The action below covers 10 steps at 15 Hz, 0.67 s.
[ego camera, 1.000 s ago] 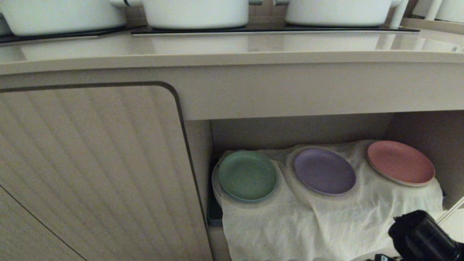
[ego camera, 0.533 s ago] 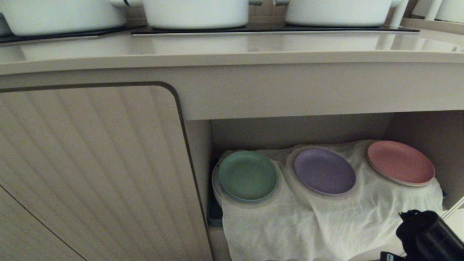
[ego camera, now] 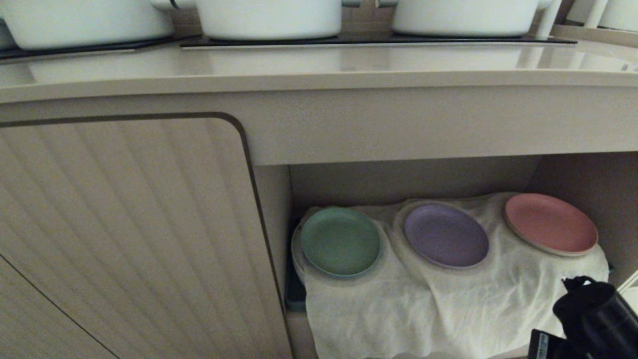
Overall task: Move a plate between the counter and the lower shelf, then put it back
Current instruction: Pick up the plate in the cupboard
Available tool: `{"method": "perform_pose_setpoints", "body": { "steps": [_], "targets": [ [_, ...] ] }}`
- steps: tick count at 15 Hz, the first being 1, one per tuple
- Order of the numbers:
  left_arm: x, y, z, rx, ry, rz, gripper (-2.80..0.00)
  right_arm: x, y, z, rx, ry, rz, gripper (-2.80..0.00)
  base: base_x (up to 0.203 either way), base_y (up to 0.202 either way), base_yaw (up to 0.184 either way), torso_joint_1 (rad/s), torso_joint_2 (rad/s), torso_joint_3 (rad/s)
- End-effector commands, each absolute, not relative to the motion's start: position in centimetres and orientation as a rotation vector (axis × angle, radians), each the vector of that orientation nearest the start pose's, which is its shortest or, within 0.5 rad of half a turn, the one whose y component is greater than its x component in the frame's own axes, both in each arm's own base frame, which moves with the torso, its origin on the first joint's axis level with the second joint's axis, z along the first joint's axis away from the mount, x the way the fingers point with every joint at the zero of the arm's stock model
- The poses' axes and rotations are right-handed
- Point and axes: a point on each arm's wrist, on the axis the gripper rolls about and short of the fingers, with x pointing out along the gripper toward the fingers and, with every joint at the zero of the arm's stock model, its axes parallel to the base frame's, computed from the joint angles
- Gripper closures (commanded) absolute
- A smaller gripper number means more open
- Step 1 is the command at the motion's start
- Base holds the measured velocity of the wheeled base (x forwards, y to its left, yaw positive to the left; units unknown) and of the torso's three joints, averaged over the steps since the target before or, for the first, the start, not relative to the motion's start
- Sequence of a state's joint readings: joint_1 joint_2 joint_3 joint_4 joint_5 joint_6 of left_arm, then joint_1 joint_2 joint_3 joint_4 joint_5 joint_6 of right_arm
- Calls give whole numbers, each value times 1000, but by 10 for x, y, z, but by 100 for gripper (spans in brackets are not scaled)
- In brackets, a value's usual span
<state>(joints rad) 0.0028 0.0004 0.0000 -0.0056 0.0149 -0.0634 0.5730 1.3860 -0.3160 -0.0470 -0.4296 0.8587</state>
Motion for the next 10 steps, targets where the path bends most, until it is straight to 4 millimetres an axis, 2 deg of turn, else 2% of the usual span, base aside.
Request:
{"method": "perform_pose_setpoints", "body": {
  "steps": [1, 6, 10],
  "targets": [
    [-23, 0, 76, -64, -7, 18, 0, 132, 64, 96, 351, 828, -303, 0, 0, 0, 0, 0, 0, 0],
    [-23, 0, 76, -64, -7, 18, 0, 141, 51, 109, 406, 675, -333, 0, 0, 0, 0, 0, 0, 0],
    [-23, 0, 76, -64, -7, 18, 0, 138, 35, 103, 311, 557, -318, 0, 0, 0, 0, 0, 0, 0]
  ]
}}
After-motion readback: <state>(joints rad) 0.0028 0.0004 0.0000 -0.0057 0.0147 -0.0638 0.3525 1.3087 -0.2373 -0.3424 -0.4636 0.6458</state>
